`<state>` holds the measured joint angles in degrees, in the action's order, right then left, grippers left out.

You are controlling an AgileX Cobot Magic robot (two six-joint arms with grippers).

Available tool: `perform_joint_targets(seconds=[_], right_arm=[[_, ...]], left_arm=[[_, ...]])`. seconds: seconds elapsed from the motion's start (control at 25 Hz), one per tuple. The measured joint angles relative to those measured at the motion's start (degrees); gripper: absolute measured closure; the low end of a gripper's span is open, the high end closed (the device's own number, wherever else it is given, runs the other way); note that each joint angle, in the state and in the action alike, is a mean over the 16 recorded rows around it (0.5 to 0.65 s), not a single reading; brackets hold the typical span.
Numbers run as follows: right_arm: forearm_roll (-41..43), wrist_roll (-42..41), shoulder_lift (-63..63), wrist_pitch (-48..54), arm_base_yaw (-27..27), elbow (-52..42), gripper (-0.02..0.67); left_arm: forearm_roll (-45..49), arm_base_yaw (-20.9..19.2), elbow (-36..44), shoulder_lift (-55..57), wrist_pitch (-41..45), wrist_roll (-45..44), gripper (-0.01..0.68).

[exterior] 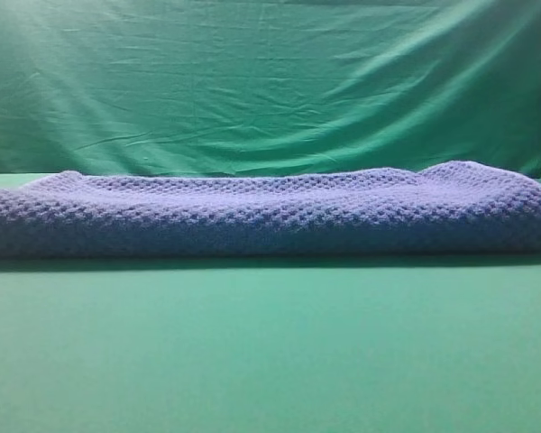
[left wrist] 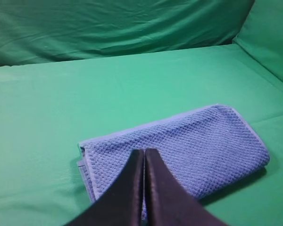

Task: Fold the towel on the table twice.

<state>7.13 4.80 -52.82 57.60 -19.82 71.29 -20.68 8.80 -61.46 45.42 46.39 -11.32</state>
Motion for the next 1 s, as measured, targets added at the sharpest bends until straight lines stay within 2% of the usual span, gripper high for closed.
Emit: perform_joint_targets(seconds=[0.56, 1.0], right_arm=[[-2.0, -4.6, 28.3, -9.4, 0.0, -23.9, 0.649], [-4.3, -5.8, 44.6, -12.9, 0.0, -33.4, 0.649]], left_arm=[[-0.1, 0.0, 16.5, -26.2, 0.2, -4.2, 0.673], [-0.9, 0.0, 28.9, -41.2, -1.4, -2.1, 0.673]])
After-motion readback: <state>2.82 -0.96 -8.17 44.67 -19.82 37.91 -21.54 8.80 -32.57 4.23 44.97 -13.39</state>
